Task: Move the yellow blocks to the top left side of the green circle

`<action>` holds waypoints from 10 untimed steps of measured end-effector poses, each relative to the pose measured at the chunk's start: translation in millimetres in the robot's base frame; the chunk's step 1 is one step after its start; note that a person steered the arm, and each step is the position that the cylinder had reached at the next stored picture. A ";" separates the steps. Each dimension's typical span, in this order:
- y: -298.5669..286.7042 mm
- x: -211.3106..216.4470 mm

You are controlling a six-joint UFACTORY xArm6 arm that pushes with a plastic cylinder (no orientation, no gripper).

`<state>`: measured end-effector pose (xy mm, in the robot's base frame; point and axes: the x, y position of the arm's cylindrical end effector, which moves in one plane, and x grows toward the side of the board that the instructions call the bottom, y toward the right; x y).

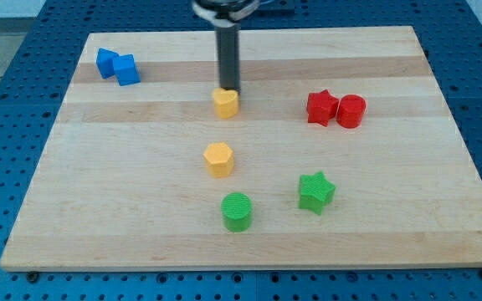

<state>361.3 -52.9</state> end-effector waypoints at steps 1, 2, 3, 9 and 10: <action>-4.1 23.6; -2.1 47.8; -2.1 67.5; 30.4 89.3; 47.1 89.6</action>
